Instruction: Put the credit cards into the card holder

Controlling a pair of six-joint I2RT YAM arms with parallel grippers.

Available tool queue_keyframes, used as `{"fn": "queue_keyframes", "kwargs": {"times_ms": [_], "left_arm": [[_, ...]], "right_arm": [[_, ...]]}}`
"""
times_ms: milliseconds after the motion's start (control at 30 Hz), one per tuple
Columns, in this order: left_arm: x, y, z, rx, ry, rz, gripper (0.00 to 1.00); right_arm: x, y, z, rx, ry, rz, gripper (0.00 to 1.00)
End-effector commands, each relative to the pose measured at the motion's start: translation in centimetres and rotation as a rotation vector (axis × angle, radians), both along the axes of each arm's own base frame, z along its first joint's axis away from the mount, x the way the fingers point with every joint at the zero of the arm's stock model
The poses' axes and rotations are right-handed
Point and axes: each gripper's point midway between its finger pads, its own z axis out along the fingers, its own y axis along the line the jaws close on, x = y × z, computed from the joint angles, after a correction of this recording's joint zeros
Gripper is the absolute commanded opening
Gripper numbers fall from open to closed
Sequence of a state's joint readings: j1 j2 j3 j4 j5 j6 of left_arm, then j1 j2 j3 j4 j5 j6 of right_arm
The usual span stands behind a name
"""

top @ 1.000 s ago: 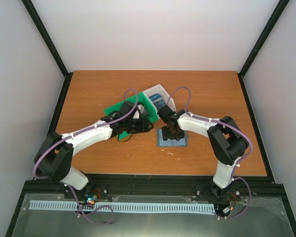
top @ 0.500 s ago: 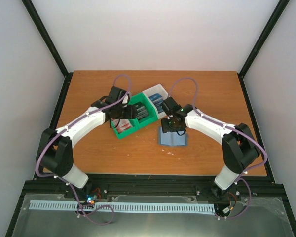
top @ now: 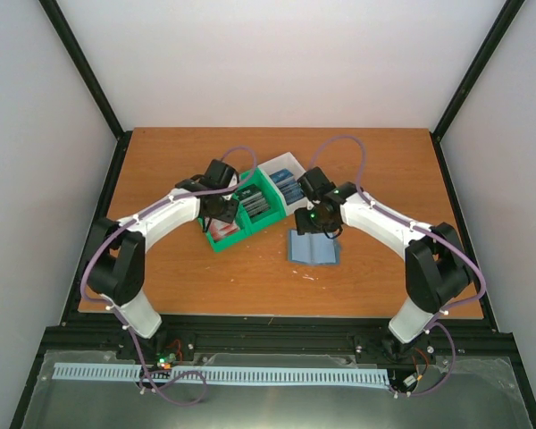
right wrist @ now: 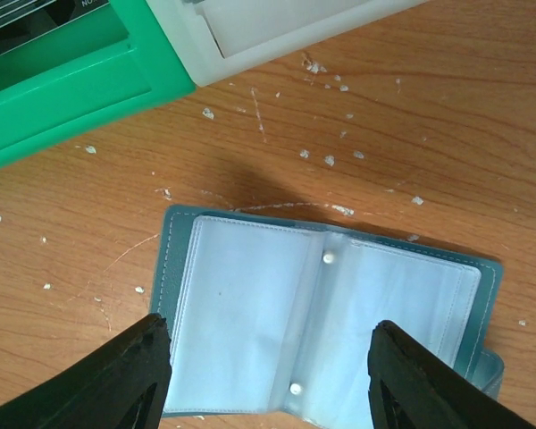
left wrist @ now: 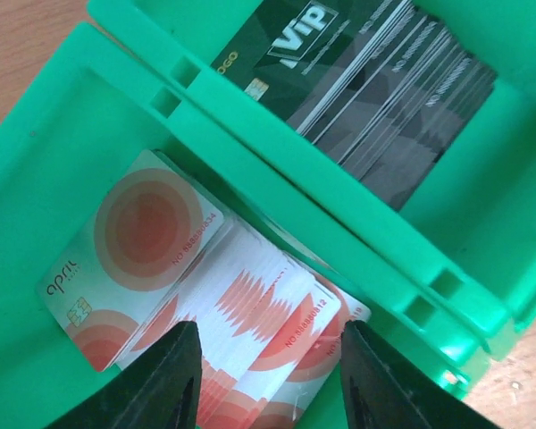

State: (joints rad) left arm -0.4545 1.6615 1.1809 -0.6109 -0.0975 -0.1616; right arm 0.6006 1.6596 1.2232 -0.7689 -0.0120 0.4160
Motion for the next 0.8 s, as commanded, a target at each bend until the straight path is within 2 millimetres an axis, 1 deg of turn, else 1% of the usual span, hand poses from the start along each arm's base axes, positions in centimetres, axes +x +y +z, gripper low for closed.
{"fn": "queue_keyframes", "kwargs": {"times_ms": [0, 133, 233, 367, 500, 567, 767], "left_arm": [[1.1, 1.7, -1.4, 0.114, 0.007, -0.068, 0.43], [1.7, 3.8, -2.7, 0.141, 0.048, -0.035, 0.35], [2.1, 4.5, -3.0, 0.155, 0.058, -0.046, 0.35], [2.5, 4.1, -3.8, 0.167, 0.073, -0.099, 0.35], [3.3, 4.2, -4.0, 0.161, 0.070, -0.099, 0.28], [3.9, 4.2, -3.9, 0.155, 0.058, -0.095, 0.26], [5.0, 4.4, -4.5, 0.184, 0.033, -0.094, 0.22]], "right_arm": [[0.5, 0.2, 0.8, 0.025, -0.005, 0.025, 0.61], [0.5, -0.3, 0.8, 0.013, -0.006, 0.028, 0.60], [0.3, -0.6, 0.7, 0.015, -0.004, 0.023, 0.61], [0.4, -1.1, 0.2, 0.000, 0.005, -0.012, 0.60], [0.5, -0.8, 0.1, 0.015, 0.032, -0.044, 0.60], [0.7, -0.9, -0.1, 0.006, 0.034, -0.053, 0.60], [0.7, -1.4, -0.5, -0.025, 0.030, -0.057, 0.59]]}}
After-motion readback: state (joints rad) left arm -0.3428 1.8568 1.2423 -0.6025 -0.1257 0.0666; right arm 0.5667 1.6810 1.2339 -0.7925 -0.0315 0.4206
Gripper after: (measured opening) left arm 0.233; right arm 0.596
